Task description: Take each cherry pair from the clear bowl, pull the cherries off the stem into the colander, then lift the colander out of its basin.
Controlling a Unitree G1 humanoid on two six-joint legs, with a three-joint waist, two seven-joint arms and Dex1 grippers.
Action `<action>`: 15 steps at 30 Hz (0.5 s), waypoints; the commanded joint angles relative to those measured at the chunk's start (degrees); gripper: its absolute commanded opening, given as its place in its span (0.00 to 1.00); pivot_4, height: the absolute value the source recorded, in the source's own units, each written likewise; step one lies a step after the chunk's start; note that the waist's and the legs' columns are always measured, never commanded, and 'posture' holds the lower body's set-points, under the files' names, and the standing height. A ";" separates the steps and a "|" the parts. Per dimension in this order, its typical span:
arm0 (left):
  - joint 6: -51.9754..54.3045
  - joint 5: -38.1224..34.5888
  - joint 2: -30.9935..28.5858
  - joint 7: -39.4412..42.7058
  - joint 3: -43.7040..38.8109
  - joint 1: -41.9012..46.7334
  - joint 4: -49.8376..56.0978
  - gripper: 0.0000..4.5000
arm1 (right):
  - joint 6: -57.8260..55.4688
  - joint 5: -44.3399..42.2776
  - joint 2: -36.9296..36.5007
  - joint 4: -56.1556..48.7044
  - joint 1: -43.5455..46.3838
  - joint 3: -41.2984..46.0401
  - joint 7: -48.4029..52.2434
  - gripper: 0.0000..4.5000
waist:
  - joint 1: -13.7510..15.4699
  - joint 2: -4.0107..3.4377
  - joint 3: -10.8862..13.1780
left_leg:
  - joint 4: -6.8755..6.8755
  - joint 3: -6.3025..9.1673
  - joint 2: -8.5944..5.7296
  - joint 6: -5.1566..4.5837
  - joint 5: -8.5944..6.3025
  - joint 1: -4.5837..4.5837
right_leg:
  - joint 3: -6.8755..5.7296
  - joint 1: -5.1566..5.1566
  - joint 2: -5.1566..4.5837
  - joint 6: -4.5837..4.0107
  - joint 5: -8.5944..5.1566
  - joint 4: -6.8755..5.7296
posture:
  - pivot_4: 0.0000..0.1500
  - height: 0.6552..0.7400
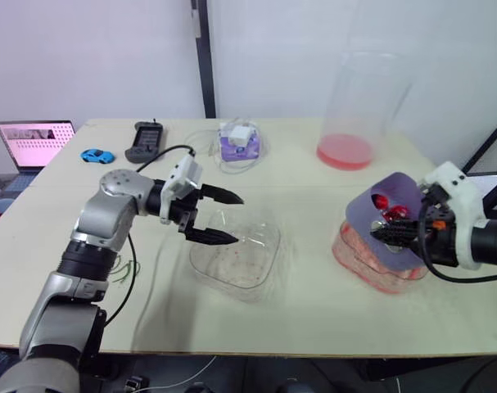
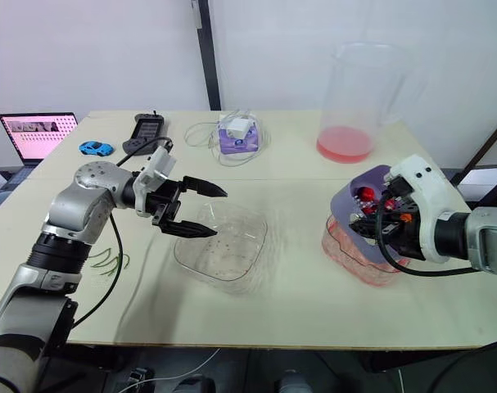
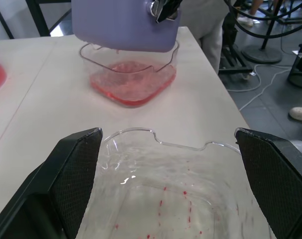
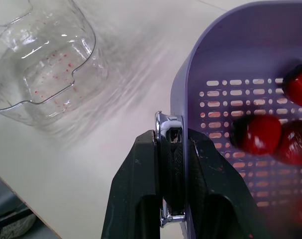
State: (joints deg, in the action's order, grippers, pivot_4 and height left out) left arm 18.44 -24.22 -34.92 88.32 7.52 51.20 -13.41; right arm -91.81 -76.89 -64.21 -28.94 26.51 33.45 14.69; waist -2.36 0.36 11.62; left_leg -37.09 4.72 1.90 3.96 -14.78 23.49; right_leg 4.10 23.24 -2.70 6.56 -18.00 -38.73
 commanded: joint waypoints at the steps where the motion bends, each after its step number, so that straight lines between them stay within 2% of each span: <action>1: -0.13 -0.09 -1.00 -0.19 -1.17 0.67 1.48 1.00 | 1.81 -2.02 -1.50 -0.43 -0.06 1.77 -1.12 0.04 | -0.02 0.00 0.00 | 0.00 0.00 0.00 0.00 0.00 0.00 | 0.00 0.00 0.00 0.00 0.00 0.00 | 1.00 0.92; 7: 0.53 0.47 -1.85 -1.35 -1.07 0.08 1.83 1.00 | 3.32 -3.27 -4.10 0.13 -0.79 0.69 -1.40 0.04 | 0.02 0.00 0.00 | 0.00 0.00 0.00 0.00 0.00 0.00 | 0.00 0.00 0.00 0.00 0.00 -0.01 | 1.00 0.92; 15: 4.83 -2.98 -2.92 -8.56 -6.41 -4.64 4.84 1.00 | 6.71 1.34 -13.19 1.95 3.40 -9.53 7.60 0.04 | -0.08 -0.01 0.00 | 0.00 -0.01 0.00 0.00 0.00 -0.01 | 0.01 0.01 -0.01 0.00 0.00 -0.01 | 1.00 0.92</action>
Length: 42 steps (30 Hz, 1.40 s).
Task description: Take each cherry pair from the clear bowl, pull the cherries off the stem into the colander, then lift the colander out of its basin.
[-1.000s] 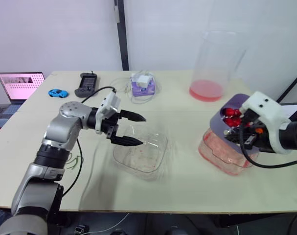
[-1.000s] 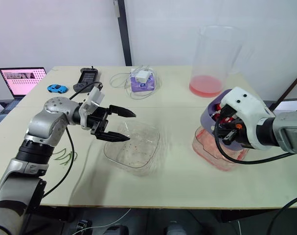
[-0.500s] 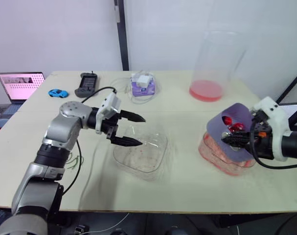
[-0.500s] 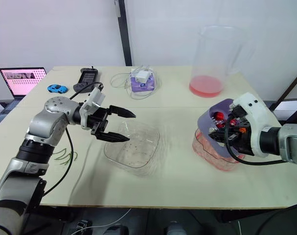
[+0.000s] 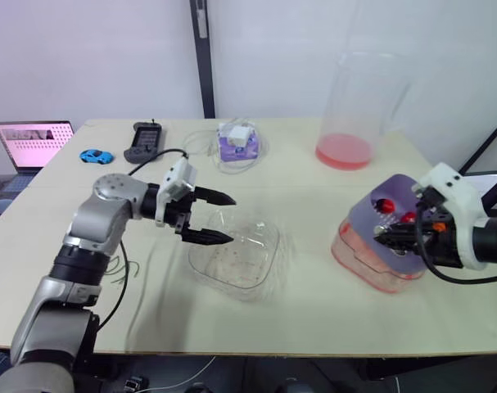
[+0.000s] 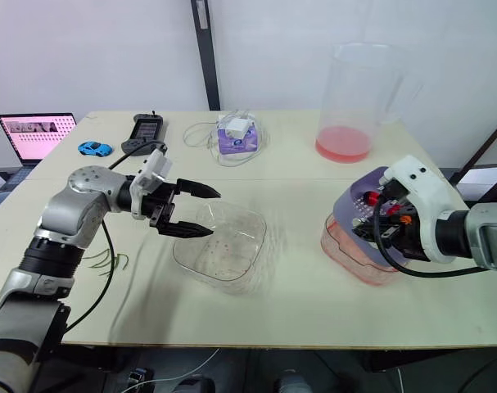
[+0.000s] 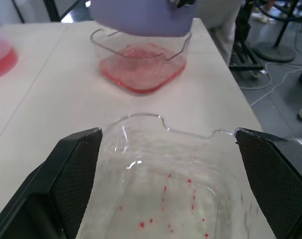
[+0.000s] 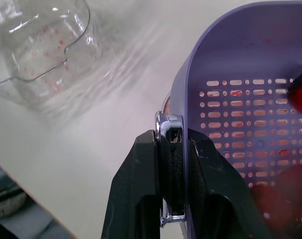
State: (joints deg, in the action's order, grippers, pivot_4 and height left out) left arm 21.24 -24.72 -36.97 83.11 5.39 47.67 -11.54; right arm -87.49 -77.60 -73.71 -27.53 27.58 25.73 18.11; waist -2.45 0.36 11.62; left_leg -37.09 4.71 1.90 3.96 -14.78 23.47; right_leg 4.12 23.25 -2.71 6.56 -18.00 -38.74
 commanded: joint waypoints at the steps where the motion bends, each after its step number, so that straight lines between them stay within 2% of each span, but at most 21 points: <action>1: 2.56 -2.73 -0.90 -4.28 -4.87 -1.76 3.64 1.00 | 3.02 2.88 -4.76 0.77 2.65 -2.87 5.71 0.04 | 0.05 0.00 0.00 | 0.00 0.01 0.00 0.00 0.00 0.00 | 0.00 0.00 0.00 0.00 0.00 0.00 | 1.00 0.92; 4: 3.32 -3.67 -1.45 -9.12 -9.03 -7.58 7.90 1.00 | 9.01 10.23 -7.14 4.28 11.86 -13.94 13.57 0.04 | -0.26 -0.09 0.00 | 0.00 -0.06 0.02 0.00 0.00 -0.02 | 0.07 0.04 -0.01 0.00 0.00 0.01 | 1.00 0.92; 7: 3.42 -3.55 -0.86 -15.49 -12.43 -12.60 11.84 1.00 | 14.90 21.09 -5.97 8.04 22.26 -27.14 22.64 0.04 | -0.22 -0.09 0.02 | 0.05 -0.09 0.04 0.00 0.00 -0.08 | 0.11 0.07 0.02 0.00 0.00 0.01 | 1.00 0.92; 10: 4.98 -4.52 -0.84 -19.82 -14.91 -17.38 16.22 1.00 | 20.88 32.29 -1.24 13.69 32.14 -39.09 31.66 0.04 | -0.08 -0.07 0.02 | 0.02 -0.05 0.05 0.01 0.00 -0.04 | 0.06 0.08 0.02 -0.01 0.00 0.03 | 1.00 0.92; 13: 6.95 -5.56 -1.29 -24.43 -18.32 -25.49 23.89 1.00 | 33.64 49.22 8.46 26.52 42.80 -54.44 43.07 0.04 | -0.62 -0.08 0.02 | 0.03 -0.16 0.03 0.01 0.00 -0.05 | 0.14 0.09 -0.03 0.00 0.01 0.05 | 1.00 0.92; 15: 8.26 -6.58 -1.54 -26.86 -19.95 -28.55 27.64 1.00 | 39.79 56.32 13.32 34.80 46.34 -59.32 47.85 0.04 | -0.83 -0.07 0.02 | 0.05 -0.13 0.04 0.02 0.01 -0.04 | 0.12 0.12 -0.01 0.00 0.00 0.02 | 1.00 0.92; 19: 10.96 -9.75 -1.63 -31.85 -24.77 -33.60 33.61 1.00 | 49.51 65.22 22.06 50.79 49.38 -62.79 54.03 0.04 | 0.12 -0.02 0.04 | 0.06 -0.05 0.00 0.06 0.03 0.09 | 0.01 0.18 -0.09 0.00 0.00 0.00 | 1.00 0.92; 22: 12.18 -11.01 -2.43 -34.36 -27.76 -36.91 36.40 1.00 | 54.52 68.95 26.90 58.30 49.43 -62.92 58.14 0.04 | 0.12 -0.03 0.04 | 0.02 -0.07 -0.05 0.07 0.04 0.10 | 0.01 0.17 -0.18 0.00 0.01 0.00 | 1.00 0.92; 31: 13.42 -13.51 -3.57 -38.39 -30.91 -42.79 41.51 1.00 | 64.17 77.78 34.59 68.89 47.78 -61.01 62.10 0.04 | -0.20 -0.03 0.04 | 0.02 -0.06 -0.05 0.13 0.07 0.02 | 0.02 0.22 -0.13 0.00 0.00 -0.24 | 1.00 0.92; 40: 12.48 -14.40 -4.77 -37.90 -29.45 -40.62 38.09 1.00 | 62.49 79.50 31.97 66.43 49.89 -53.64 64.68 1.00 | -0.15 -0.03 0.04 | 0.02 -0.06 -0.05 0.15 0.08 0.01 | 0.02 0.22 -0.13 0.00 0.00 -0.26 | 1.00 0.92; 42: 12.54 -14.46 -5.04 -37.53 -28.97 -39.08 36.34 1.00 | 60.79 78.65 30.46 65.90 51.40 -50.34 64.40 1.00 | -0.07 -0.04 0.04 | 0.02 -0.06 -0.06 0.16 0.09 0.01 | 0.02 0.22 -0.13 0.00 0.00 -0.26 | 1.00 0.92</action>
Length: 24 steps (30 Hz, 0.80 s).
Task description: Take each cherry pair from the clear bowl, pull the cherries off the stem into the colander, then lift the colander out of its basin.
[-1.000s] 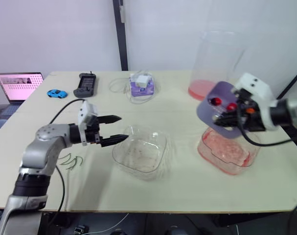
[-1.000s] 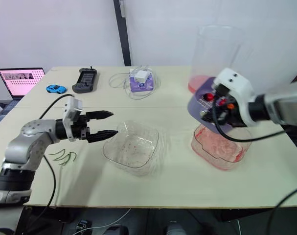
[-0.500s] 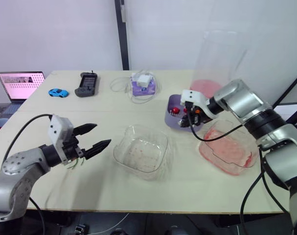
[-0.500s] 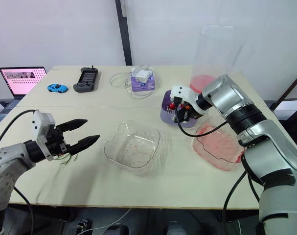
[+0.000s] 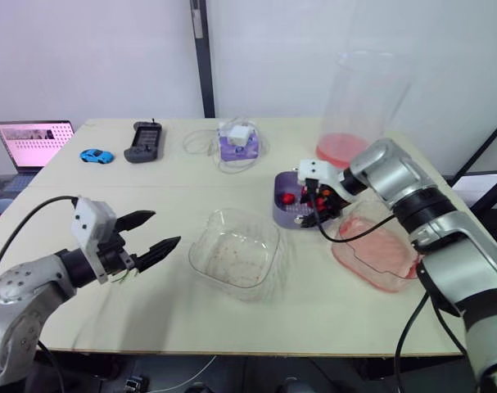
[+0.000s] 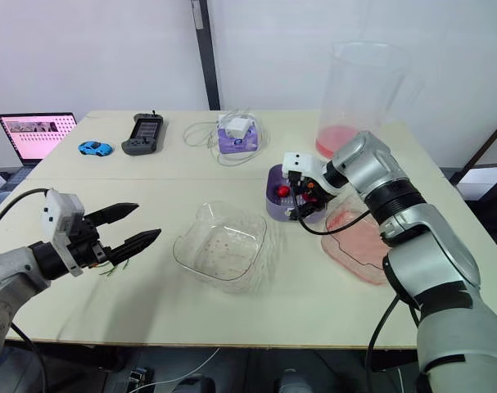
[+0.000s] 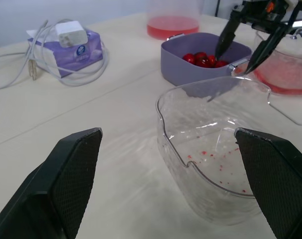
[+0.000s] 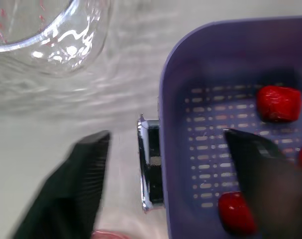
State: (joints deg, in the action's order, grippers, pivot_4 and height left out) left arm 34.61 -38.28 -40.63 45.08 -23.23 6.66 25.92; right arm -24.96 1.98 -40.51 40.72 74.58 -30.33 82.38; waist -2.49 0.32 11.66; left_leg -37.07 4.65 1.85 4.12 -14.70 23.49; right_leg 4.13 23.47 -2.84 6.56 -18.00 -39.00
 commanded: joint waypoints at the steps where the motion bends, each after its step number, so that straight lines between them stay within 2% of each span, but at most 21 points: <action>1: -0.10 -1.54 -1.56 1.07 0.32 3.55 -2.53 1.00 | -2.79 -1.51 -4.31 -1.91 5.54 8.39 -1.18 1.00 | -0.02 -0.01 0.00 | 0.00 0.00 0.00 0.00 0.00 0.00 | 0.00 0.00 0.00 0.00 0.00 0.00 | 1.00 0.92; 5: 1.41 -1.88 -3.36 4.45 4.01 8.35 -7.18 1.00 | -4.97 -4.68 -11.49 -7.03 2.68 16.96 -1.55 1.00 | 0.29 0.01 -0.01 | 0.02 0.01 -0.02 0.00 -0.01 0.01 | -0.03 -0.04 -0.02 0.00 0.00 0.03 | 1.00 0.92; 8: -0.50 0.63 -5.57 7.98 7.35 13.29 -12.16 1.00 | -4.13 -9.20 -19.36 -18.44 -8.42 24.74 0.78 1.00 | 0.42 0.08 -0.05 | 0.05 0.08 0.00 -0.07 -0.05 0.00 | -0.14 -0.19 0.01 0.00 0.00 0.25 | 1.00 0.92; 11: -0.11 1.40 -7.29 9.89 8.47 17.92 -18.04 1.00 | -6.83 -13.04 -24.04 -24.72 -17.73 31.51 0.51 1.00 | -0.04 0.02 -0.02 | 0.00 0.04 -0.01 -0.07 -0.05 -0.01 | -0.10 -0.19 0.01 0.00 0.00 0.21 | 1.00 0.92; 14: -2.62 4.96 -9.16 12.72 10.75 21.87 -25.50 1.00 | -8.99 -15.71 -27.25 -30.18 -33.13 46.09 -3.32 1.00 | -0.05 -0.05 -0.01 | 0.00 -0.09 0.00 -0.07 -0.05 -0.12 | 0.09 -0.08 0.05 0.00 -0.01 -0.02 | 1.00 0.92; 16: -5.05 6.64 -9.63 14.62 11.35 23.21 -30.90 1.00 | -10.24 -17.60 -25.46 -38.25 -45.67 57.11 -4.51 1.00 | -0.01 -0.04 -0.03 | 0.05 0.02 0.04 -0.14 -0.07 -0.13 | 0.00 -0.11 0.15 -0.05 -0.04 -0.02 | 1.00 0.92; 18: -6.46 7.45 -9.48 15.83 11.68 23.34 -33.90 1.00 | -12.15 -19.29 -22.93 -43.29 -53.18 63.97 -6.63 1.00 | -0.18 -0.08 -0.05 | 0.04 -0.01 0.03 -0.14 -0.08 -0.14 | 0.04 -0.10 0.13 -0.06 -0.05 -0.06 | 1.00 0.92; 21: -6.98 7.76 -9.00 17.13 11.94 23.58 -35.83 1.00 | -13.16 -21.16 -21.14 -46.59 -58.00 68.00 -10.02 1.00 | -0.36 -0.08 -0.05 | -0.02 -0.08 0.03 -0.06 -0.03 -0.19 | 0.12 -0.13 0.12 -0.05 -0.04 -0.13 | 1.00 0.92; 24: -8.24 9.18 -7.00 16.62 13.34 24.84 -37.43 1.00 | -8.35 -20.99 -17.07 -45.24 -61.96 70.38 -14.72 1.00 | -0.05 -0.03 -0.07 | -0.03 -0.05 0.04 -0.02 -0.01 -0.24 | 0.09 -0.22 0.13 -0.05 -0.04 -0.14 | 1.00 0.92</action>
State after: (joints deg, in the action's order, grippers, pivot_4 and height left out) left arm 27.93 -29.89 -47.72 61.52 -9.84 29.78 -11.08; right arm -35.65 -18.43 -58.86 -3.77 13.60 37.52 70.62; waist -2.54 0.29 11.59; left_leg -37.12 4.60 1.88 4.10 -14.70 23.25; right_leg 4.22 23.23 -2.71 6.51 -18.05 -39.14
